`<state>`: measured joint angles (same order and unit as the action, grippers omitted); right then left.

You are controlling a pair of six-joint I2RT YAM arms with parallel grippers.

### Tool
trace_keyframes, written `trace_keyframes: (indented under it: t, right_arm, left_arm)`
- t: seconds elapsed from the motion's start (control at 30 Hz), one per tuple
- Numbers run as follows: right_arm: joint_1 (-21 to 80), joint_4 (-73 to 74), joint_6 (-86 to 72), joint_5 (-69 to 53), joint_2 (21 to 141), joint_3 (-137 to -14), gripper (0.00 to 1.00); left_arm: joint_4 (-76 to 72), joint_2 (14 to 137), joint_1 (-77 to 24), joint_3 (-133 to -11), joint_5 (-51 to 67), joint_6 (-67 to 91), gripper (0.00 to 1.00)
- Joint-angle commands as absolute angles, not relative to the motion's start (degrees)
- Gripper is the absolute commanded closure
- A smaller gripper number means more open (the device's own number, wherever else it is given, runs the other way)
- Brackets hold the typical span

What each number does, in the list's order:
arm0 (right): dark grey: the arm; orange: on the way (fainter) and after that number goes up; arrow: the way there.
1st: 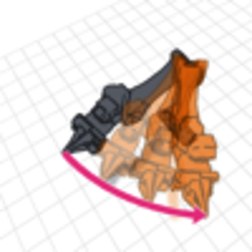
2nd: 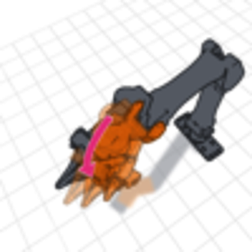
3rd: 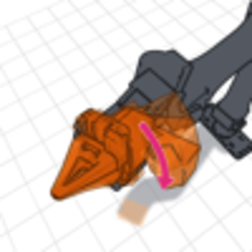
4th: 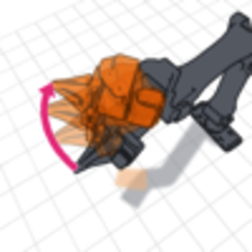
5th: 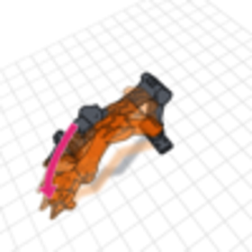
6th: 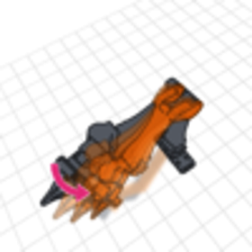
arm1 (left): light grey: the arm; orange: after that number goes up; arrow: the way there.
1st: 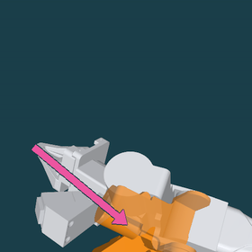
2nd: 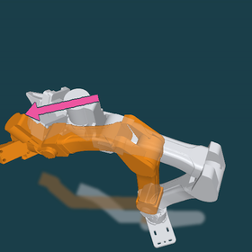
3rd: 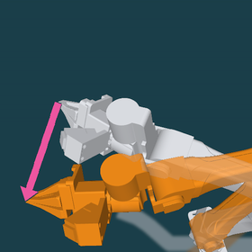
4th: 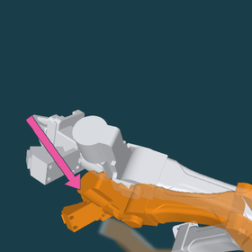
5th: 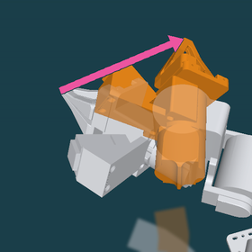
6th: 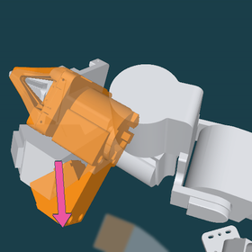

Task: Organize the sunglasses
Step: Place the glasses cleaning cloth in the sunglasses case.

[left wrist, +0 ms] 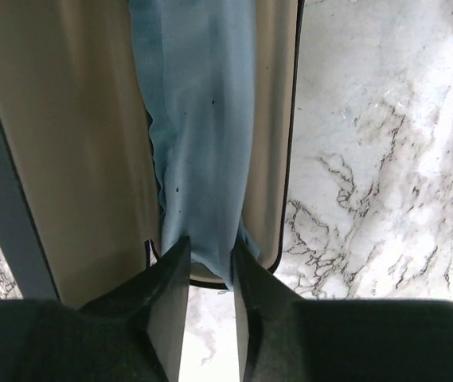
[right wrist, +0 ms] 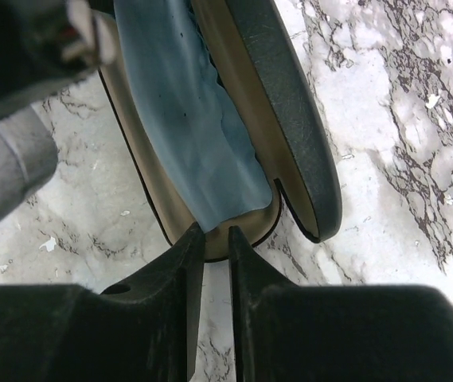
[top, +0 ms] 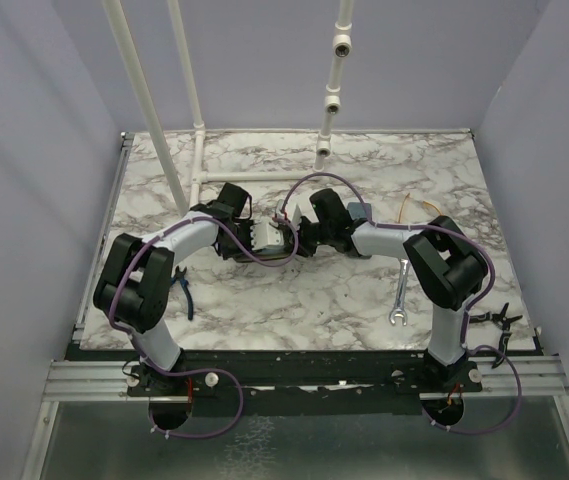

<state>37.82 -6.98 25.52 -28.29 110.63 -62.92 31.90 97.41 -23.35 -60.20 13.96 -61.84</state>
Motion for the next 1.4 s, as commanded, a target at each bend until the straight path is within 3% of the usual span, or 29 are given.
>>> trace_keyframes:
  t: [0.0,0.17,0.77,1.2,1.37]
  right_arm:
    - [42.36,-6.70,26.49,-29.24,111.14,-63.94,0.76]
    - [42.37,-5.98,26.15,-31.17,108.95,-63.04,0.69]
    - [35.42,-14.34,16.89,-43.04,100.76,-56.97,0.50]
    - [30.37,-17.91,13.39,-38.49,101.13,-58.52,0.47]
    - [30.32,-16.42,19.72,-37.81,101.56,-58.75,0.37]
  left_arm:
    - [31.86,97.11,-27.22,-58.01,15.85,-68.20,0.67]
    - [31.90,95.23,-27.22,-57.19,16.30,-68.80,0.61]
    - [31.73,94.10,-27.20,-55.19,16.02,-69.25,0.59]
    - [31.71,92.42,-27.25,-54.61,15.29,-69.61,0.55]
    - [31.65,92.15,-27.25,-54.41,15.29,-69.76,0.54]
